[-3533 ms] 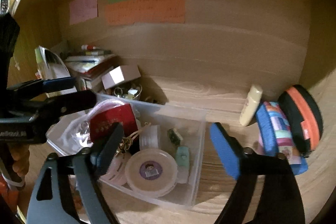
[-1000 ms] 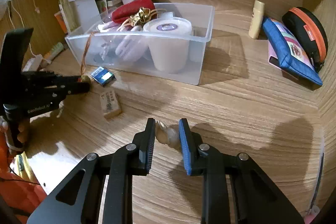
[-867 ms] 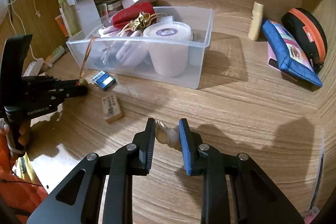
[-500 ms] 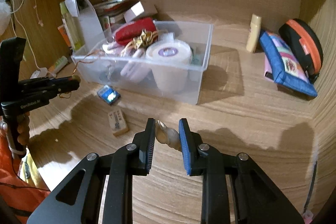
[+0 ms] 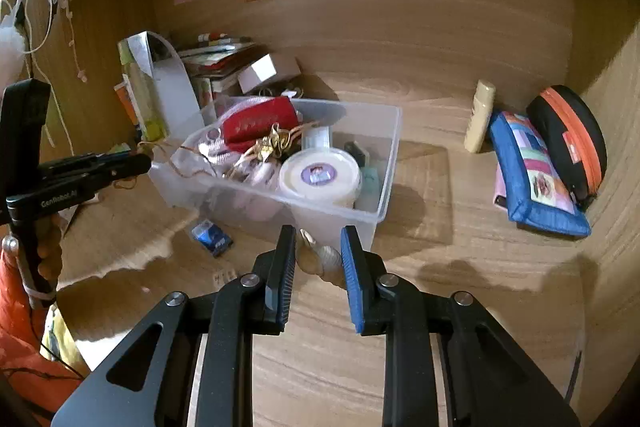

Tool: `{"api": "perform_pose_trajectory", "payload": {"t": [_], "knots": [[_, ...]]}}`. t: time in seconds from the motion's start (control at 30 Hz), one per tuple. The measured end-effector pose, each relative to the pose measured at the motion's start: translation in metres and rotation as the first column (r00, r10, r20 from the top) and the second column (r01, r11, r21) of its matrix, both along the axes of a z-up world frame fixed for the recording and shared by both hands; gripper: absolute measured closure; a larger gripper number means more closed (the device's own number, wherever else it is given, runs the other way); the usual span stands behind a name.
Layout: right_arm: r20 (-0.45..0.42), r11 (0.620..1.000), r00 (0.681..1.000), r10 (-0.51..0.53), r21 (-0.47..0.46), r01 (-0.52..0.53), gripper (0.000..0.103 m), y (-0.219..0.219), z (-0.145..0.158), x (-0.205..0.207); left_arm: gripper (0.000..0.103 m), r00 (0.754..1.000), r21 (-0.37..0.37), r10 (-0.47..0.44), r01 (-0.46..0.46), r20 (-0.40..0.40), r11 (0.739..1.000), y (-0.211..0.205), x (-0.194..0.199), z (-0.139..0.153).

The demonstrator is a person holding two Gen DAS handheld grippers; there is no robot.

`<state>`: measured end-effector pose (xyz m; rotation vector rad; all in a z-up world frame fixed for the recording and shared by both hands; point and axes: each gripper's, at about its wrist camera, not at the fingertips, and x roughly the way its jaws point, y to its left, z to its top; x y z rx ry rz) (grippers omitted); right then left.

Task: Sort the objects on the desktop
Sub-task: 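Carry the ornament and seashell over the clear bin with both grippers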

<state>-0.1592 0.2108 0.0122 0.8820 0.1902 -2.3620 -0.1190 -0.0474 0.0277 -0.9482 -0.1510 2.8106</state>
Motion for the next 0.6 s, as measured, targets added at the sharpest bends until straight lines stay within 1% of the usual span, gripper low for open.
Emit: {"api": "perform_pose_trajectory", "payload": {"t": [0.23, 0.47, 0.6], "knots": [[-0.010, 1.000, 1.000, 0.008, 0.023, -0.008, 0.082, -0.011, 0.002, -0.016, 0.083, 1.000, -0.002, 0.001, -0.001, -0.003, 1.000, 0.001, -0.017, 0.000], [-0.018, 1.000, 1.000, 0.019, 0.009, -0.019, 0.082, -0.025, 0.004, -0.035, 0.083, 1.000, 0.003, 0.024, -0.024, 0.003, 1.000, -0.004, -0.033, -0.007], [0.013, 1.000, 1.000, 0.005, -0.014, -0.005, 0.082, -0.037, -0.004, -0.053, 0.083, 0.999, 0.008, 0.028, -0.028, 0.027, 1.000, -0.006, -0.042, -0.016]]}}
